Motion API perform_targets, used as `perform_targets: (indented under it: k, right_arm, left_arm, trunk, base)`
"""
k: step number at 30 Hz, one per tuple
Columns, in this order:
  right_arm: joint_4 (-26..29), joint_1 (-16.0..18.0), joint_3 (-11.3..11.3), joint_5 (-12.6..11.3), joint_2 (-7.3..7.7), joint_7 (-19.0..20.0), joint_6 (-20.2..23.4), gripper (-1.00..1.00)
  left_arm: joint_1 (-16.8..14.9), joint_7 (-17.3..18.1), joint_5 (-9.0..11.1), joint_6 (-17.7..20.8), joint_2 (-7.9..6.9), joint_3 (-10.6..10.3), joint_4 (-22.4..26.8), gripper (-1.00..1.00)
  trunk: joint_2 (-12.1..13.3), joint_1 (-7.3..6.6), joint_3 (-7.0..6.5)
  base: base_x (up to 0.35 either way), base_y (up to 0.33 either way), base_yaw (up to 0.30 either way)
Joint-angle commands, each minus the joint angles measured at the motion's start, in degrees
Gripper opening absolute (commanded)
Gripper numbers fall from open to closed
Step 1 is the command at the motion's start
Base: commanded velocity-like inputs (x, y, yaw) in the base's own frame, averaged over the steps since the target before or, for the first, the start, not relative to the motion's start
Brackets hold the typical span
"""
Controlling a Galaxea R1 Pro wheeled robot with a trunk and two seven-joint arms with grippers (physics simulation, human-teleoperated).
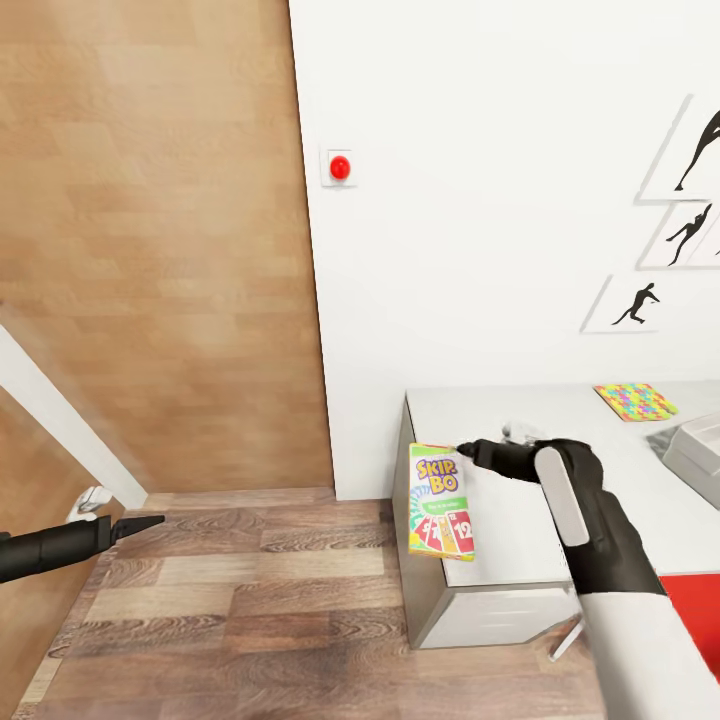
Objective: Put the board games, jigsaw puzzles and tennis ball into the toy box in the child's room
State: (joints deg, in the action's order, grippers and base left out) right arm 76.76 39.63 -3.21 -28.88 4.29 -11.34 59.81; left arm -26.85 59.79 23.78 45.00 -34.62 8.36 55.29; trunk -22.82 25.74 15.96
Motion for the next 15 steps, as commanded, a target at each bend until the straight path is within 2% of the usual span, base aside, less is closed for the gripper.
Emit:
perform_targets:
  k: [1, 2, 3, 5, 7, 8, 10, 12, 15]
  right_arm:
    - [2.4, -1.4, -0.2, -0.9, 0.03, -0.5, 0.2, 1.0]
    - [5.8, -4.1, -0.6, -1.7, 0.06, -0.5, 0.2, 1.0]
    - [7.2, -5.5, -0.7, -2.4, 0.07, -0.5, 0.2, 1.0]
    - [10.5, -10.0, -1.1, -6.2, 0.09, -0.5, 0.2, 1.0]
    - [11.5, -11.6, -1.3, -8.4, 0.13, -0.4, 0.2, 1.0]
    - [12.1, -12.8, -1.7, -10.6, 0.12, -0.4, 0.2, 1.0]
    - [12.7, -14.5, -2.3, -13.4, 0.11, -0.3, 0.2, 1.0]
    - [13.0, -16.5, -2.8, -15.1, -0.05, -0.2, 0.2, 1.0]
    - [13.2, -18.3, -3.2, -16.2, -0.2, 0.3, 0.2, 1.0]
  left_arm:
    - [0.0, 0.1, 0.2, 0.4, -0.01, 0.0, 0.0, 1.0]
    - [0.0, 0.1, 0.2, 0.4, -0.01, 0.0, 0.0, 1.0]
    - [0.0, 0.1, 0.2, 0.4, -0.01, 0.0, 0.0, 1.0]
    - [0.0, 0.1, 0.1, 0.4, 0.02, 0.0, 0.0, 1.0]
    - [0.0, 0.0, 0.1, 0.4, 0.04, 0.0, 0.0, 1.0]
    - [0.0, 0.1, 0.1, 0.4, 0.15, 0.0, 0.0, 1.0]
    - [0.0, 0.1, 0.1, 0.4, 0.38, 0.0, 0.0, 1.0]
    - [0.0, 0.1, 0.1, 0.4, 0.64, 0.0, 0.0, 1.0]
    - [-0.1, 0.1, 0.1, 0.4, 0.9, -0.1, 0.0, 1.0]
  trunk:
    - [-0.1, 0.04, 0.1]
    - [-0.1, 0.04, 0.1]
    - [-0.1, 0.04, 0.1]
    - [-0.1, 0.04, 0.1]
    - [-0.1, 0.04, 0.1]
    - [-0.1, 0.04, 0.1]
    - [-0.1, 0.04, 0.1]
    - [-0.1, 0.04, 0.1]
    - [-0.1, 0.04, 0.04]
  base:
    - [0.0, 0.0, 0.0]
    - [0.0, 0.0, 0.0]
    - [0.0, 0.0, 0.0]
    - [0.0, 0.0, 0.0]
    - [0.0, 0.0, 0.0]
    - [0.0, 0.0, 0.0]
    - [0.0, 0.0, 0.0]
    - [0.0, 0.0, 0.0]
    - [0.0, 0.0, -0.006]
